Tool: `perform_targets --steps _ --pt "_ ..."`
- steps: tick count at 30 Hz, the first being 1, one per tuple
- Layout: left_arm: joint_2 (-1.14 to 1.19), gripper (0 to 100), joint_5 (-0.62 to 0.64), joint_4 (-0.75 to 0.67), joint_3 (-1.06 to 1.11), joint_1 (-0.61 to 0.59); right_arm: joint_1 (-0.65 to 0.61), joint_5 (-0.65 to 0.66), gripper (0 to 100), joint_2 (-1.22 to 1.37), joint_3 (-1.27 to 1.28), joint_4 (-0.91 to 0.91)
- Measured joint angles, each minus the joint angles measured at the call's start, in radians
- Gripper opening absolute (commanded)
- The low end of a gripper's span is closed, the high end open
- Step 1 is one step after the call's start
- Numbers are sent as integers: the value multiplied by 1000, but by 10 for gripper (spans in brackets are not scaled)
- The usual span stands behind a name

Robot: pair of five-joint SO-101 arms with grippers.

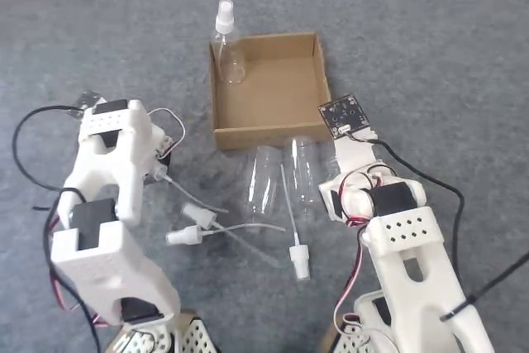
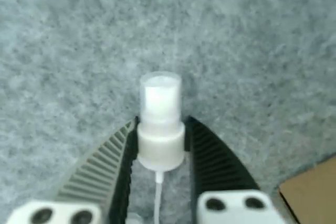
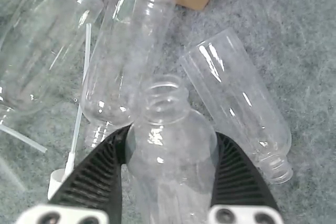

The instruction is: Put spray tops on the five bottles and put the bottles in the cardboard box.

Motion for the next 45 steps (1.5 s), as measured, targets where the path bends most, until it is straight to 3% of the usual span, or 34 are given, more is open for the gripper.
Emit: perform_targets --steps 12,27,33,40,45 --pt "0 11 0 0 0 0 0 0 80 0 0 0" --pt "0 10 0 161 -43 -2 0 0 80 0 0 0" --pt "-133 10 0 160 18 -2 0 0 80 0 0 0" --pt "-318 10 0 35 180 -2 0 0 80 0 0 0" --pt "-402 10 0 21 213 -2 0 0 80 -28 2 6"
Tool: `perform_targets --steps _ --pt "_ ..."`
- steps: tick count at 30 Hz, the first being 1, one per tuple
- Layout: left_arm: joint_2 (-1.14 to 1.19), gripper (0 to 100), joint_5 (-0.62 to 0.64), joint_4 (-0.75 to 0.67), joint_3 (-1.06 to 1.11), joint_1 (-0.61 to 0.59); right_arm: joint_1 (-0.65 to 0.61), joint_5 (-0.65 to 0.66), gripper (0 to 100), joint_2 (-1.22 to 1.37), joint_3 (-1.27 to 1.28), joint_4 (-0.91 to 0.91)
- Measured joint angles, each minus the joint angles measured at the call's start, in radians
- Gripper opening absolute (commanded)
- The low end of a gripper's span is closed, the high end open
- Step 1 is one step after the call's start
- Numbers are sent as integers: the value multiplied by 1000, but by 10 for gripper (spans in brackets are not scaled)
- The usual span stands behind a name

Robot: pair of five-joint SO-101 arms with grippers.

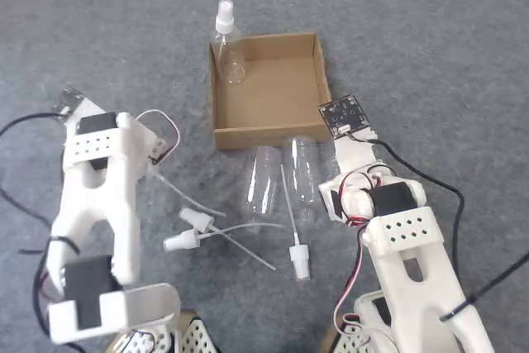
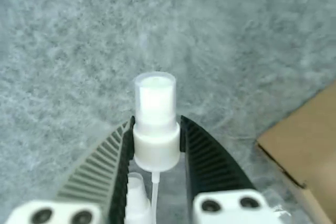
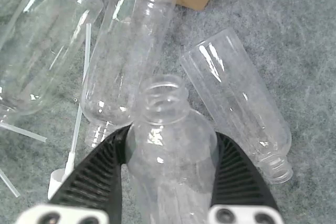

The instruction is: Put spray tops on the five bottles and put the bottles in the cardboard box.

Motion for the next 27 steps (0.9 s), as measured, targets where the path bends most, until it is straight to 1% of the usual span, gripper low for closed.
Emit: perform_targets --steps 3,12,21,27 --pt "-34 10 0 0 0 0 0 0 80 -95 17 23" --pt "-193 10 0 0 66 0 -2 2 80 -359 158 8" --pt "-470 10 0 0 143 0 0 2 80 -470 173 6" --pt "-621 10 3 0 149 9 -5 2 80 -526 212 3"
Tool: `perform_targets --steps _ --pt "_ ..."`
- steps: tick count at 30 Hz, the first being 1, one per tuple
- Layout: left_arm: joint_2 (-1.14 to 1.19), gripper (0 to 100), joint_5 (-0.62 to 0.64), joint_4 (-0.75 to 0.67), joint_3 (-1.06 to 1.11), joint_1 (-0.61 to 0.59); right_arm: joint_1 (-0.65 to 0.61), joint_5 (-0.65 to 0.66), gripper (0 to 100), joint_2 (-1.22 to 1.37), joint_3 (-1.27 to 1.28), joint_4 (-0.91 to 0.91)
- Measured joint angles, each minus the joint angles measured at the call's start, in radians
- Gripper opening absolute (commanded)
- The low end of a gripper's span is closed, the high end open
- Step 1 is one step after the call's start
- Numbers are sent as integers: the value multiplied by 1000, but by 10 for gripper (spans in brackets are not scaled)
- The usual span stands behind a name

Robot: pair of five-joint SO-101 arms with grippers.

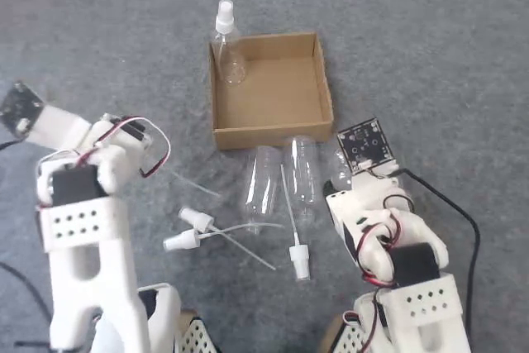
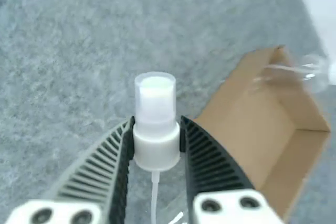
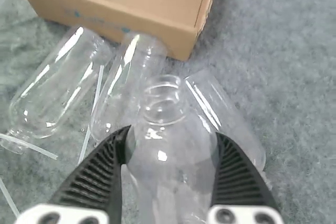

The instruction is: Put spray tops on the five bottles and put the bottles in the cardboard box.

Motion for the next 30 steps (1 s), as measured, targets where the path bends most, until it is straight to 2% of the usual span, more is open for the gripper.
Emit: perform_targets --steps 9,20,30 --pt "-112 10 0 -3 0 126 -98 0 80 -169 87 0" --pt "-253 10 0 -150 0 209 -167 6 80 -505 221 0" --pt "-305 10 0 -272 0 298 -183 9 80 -520 229 0"
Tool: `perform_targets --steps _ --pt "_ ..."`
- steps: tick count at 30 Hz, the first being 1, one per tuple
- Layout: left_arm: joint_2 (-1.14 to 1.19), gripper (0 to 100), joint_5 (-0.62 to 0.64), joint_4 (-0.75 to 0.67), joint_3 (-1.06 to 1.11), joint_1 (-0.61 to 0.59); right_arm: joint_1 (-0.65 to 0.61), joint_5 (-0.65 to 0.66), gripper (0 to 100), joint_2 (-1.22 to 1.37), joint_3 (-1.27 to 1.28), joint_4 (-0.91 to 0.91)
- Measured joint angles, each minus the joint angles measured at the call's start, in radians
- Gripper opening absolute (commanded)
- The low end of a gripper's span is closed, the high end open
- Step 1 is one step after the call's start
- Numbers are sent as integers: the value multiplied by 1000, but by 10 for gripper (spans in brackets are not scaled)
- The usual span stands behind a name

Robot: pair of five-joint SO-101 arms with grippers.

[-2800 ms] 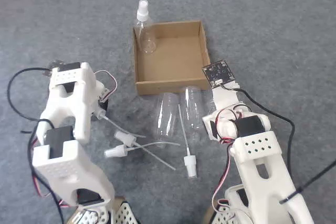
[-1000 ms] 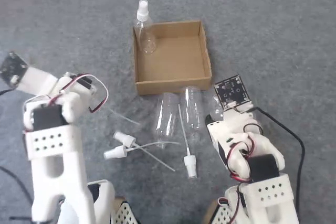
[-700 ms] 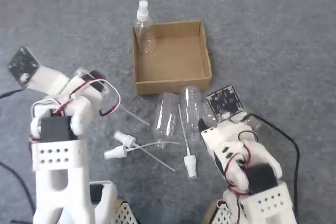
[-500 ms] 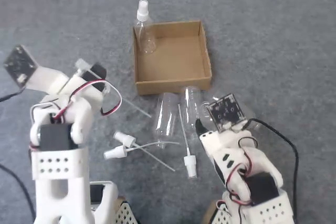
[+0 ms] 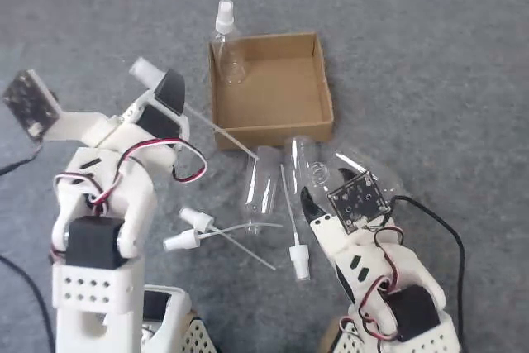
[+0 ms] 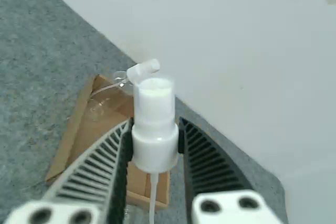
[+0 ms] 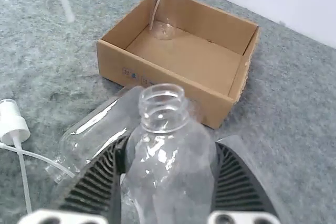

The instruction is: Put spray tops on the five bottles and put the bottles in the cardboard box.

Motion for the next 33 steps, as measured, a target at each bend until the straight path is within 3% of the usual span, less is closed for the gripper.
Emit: perform_targets --steps 17,22,33 --pt "-54 11 -55 -91 3 207 -26 2 80 0 0 -6" --pt "-54 11 -55 -183 101 265 -25 2 80 0 0 -6" --pt "-54 11 -55 -275 170 322 -20 2 80 0 0 -6"
